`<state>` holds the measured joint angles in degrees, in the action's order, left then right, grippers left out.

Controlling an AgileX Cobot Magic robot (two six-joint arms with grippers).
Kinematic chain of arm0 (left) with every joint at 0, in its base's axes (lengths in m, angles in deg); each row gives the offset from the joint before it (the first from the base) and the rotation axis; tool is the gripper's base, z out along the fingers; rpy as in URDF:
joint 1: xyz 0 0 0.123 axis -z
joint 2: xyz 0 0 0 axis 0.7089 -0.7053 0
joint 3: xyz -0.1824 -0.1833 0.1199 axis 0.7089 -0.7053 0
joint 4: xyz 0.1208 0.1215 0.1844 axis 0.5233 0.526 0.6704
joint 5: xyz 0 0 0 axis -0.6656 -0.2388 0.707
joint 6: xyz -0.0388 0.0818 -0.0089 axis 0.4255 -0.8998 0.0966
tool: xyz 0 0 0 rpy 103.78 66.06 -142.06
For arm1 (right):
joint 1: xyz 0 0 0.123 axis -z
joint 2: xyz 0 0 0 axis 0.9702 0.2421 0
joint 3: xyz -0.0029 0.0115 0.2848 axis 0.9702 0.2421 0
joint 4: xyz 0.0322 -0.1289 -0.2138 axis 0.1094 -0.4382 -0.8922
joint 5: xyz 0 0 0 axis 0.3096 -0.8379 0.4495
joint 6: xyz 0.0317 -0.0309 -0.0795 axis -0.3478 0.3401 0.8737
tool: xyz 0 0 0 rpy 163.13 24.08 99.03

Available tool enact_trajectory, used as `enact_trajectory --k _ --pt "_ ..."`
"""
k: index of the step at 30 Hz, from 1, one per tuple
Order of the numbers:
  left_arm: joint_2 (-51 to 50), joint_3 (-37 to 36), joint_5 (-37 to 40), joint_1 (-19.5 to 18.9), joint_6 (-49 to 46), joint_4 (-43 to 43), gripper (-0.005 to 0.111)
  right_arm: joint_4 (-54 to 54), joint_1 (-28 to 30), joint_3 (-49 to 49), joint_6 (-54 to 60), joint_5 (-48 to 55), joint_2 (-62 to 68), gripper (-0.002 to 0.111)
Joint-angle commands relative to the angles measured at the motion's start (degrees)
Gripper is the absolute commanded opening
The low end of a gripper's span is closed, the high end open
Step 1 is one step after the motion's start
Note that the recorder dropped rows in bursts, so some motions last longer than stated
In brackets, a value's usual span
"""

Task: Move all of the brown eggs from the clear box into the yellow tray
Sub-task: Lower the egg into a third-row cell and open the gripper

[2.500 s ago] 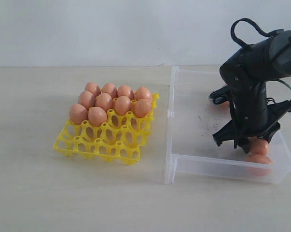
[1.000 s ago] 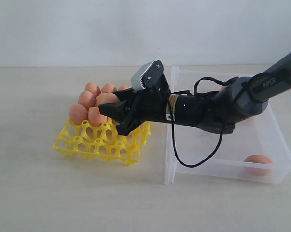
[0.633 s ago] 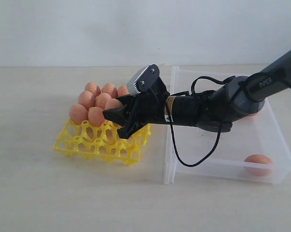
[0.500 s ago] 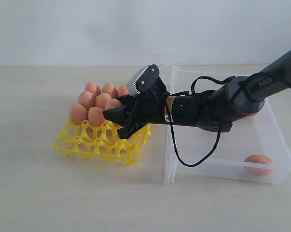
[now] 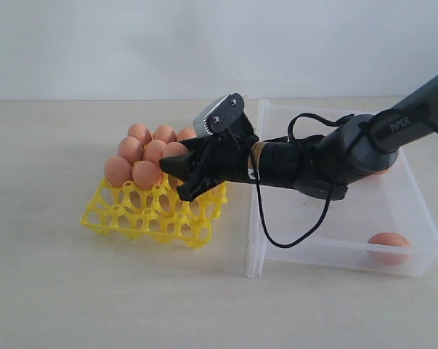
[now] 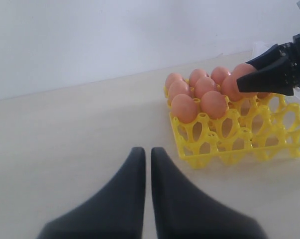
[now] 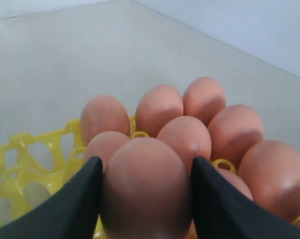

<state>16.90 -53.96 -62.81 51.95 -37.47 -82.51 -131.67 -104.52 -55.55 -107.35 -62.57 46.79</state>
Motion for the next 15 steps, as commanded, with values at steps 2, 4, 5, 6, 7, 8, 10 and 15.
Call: enact_trajectory --k 2,4,5,6,7,8,10,15 --pt "0.17 -0.22 -0.11 0.34 -0.01 0.09 0.004 1.52 0.08 -0.38 -1.35 0.48 0.34 0.0" --pt "0.17 -0.22 -0.11 0.34 -0.01 0.09 0.004 1.44 0.08 -1.28 -2.77 0.64 1.52 0.0" --pt "0.17 -0.22 -0.11 0.34 -0.01 0.09 0.004 1.26 0.08 -1.67 -3.34 0.53 2.08 0.0" --pt "0.17 -0.22 -0.11 0.34 -0.01 0.09 0.004 1.16 0.08 -1.94 -3.45 0.52 2.62 0.0" --pt "0.17 -0.22 -0.11 0.34 -0.01 0.09 0.004 1.16 0.08 -2.08 -3.57 0.52 2.91 0.0" --pt "0.17 -0.22 -0.11 0.34 -0.01 0.09 0.004 1.16 0.08 -2.08 -3.47 0.52 3.15 0.0" --pt "0.17 -0.22 -0.11 0.34 -0.01 0.09 0.004 1.16 0.08 -2.08 -3.36 0.78 3.25 0.0" --pt "0.17 -0.22 -0.11 0.34 -0.01 0.09 0.004 1.16 -0.02 -2.08 -3.36 0.89 3.25 0.0"
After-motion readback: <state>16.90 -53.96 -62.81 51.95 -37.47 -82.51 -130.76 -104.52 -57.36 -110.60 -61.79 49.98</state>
